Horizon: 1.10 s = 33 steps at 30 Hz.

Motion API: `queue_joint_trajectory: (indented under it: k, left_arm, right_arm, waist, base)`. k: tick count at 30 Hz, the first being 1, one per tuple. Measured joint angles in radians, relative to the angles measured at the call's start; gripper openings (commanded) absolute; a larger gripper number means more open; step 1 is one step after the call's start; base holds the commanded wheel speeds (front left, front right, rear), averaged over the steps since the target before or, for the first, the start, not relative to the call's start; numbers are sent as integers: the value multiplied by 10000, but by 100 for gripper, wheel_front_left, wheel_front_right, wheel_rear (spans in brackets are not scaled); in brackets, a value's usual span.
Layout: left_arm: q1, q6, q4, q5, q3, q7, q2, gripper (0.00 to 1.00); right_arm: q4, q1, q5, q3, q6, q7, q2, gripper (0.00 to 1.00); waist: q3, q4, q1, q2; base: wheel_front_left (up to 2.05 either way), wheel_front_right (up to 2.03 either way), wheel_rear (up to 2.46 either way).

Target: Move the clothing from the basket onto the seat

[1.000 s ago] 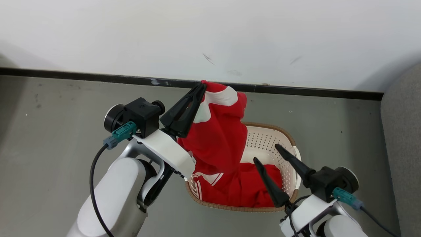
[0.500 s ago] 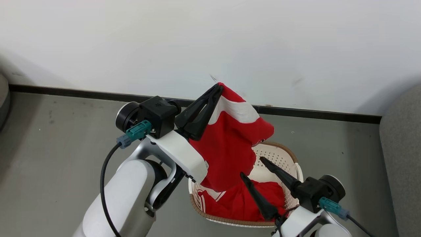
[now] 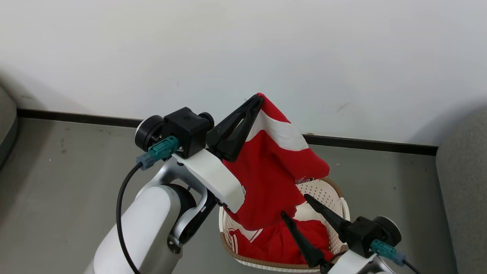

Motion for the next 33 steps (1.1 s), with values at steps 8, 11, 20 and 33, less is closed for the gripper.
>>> queue_joint_trajectory:
  k: [8, 11, 20, 33]
  left_arm:
    - [-4, 61, -621, -109, -217, 219, -23, 0]
    - [-8, 92, -836, -138, -276, 316, -29, 0]
    - [-12, 222, -1461, -188, -456, 665, -38, 0]
    - [-1, 322, -1898, -600, -976, 1108, -98, 0]
  right_arm:
    - [40, 49, 94, 21, 0, 0, 13, 100]
    - [65, 67, 121, 25, 0, 0, 19, 100]
    - [123, 268, 449, -111, 0, 0, 88, 100]
    - [19, 236, 1344, 560, 0, 0, 303, 100]
  waist:
    - [-184, 4, 0, 0]
    - [-250, 12, 0, 0]
    - [-443, 29, 0, 0]
    - [-595, 103, 0, 0]
  base:
    - [0, 0, 0]
    - [0, 0, 0]
    - [0, 0, 0]
    - [0, 0, 0]
